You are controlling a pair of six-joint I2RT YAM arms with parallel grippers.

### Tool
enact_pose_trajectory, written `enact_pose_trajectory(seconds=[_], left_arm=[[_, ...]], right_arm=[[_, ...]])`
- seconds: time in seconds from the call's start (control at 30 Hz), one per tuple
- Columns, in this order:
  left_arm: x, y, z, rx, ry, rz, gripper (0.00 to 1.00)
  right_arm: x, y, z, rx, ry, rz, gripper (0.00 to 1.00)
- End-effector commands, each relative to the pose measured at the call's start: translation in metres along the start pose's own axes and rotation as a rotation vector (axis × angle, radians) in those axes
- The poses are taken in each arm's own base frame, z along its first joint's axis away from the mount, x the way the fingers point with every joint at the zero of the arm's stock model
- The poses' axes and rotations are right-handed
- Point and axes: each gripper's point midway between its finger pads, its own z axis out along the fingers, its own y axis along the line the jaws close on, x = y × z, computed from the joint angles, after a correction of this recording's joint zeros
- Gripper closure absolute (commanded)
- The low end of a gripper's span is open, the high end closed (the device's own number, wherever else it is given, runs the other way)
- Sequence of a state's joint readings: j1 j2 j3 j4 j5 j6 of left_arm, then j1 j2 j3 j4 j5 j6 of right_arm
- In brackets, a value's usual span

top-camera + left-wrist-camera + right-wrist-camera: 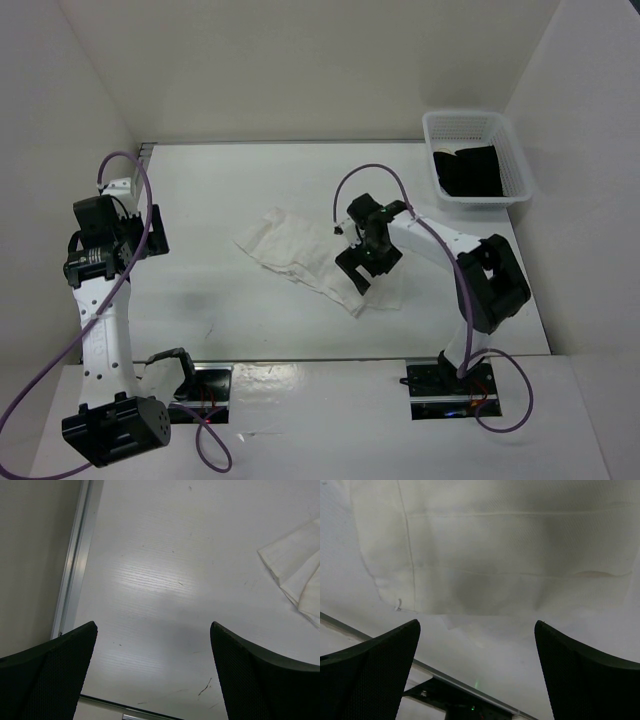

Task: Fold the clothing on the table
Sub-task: Fold the skirt

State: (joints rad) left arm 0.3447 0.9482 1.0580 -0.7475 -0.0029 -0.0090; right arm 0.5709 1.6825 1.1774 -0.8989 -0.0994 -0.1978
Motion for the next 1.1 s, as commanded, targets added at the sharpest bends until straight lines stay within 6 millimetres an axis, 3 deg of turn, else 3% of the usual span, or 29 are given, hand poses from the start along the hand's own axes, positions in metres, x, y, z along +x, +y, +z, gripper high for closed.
enact_pose_trajectory(seconds=[0.0, 0.2, 0.43, 0.7, 1.07], left_arm=[[-0.004, 0.0, -0.001, 0.003, -0.024, -0.022, 0.01], [-0.004, 0.0, -0.001, 0.003, -0.024, -0.022, 0.01], [-0.004, 0.001, -0.001, -0.007, -0.024, -0.022, 0.01], [-0.001, 0.001, -0.001, -0.007, -0.024, -0.022, 0.01], [-0.001, 0.001, -0.001, -0.007, -0.024, -0.022, 0.01]], right_arm=[[0.002, 0.0, 0.012, -0.031, 0.017, 0.039, 0.01], [0.0, -0.009, 0.03, -0.022, 0.035, 0.07, 0.01], [0.001, -0.041, 0.055, 0.115, 0.078, 0.057, 0.01], [-0.019, -0.096, 0.052, 0.358, 0.077, -0.088, 0.01], [-0.061, -0.136, 0.04, 0.531, 0.012, -0.191, 0.01]])
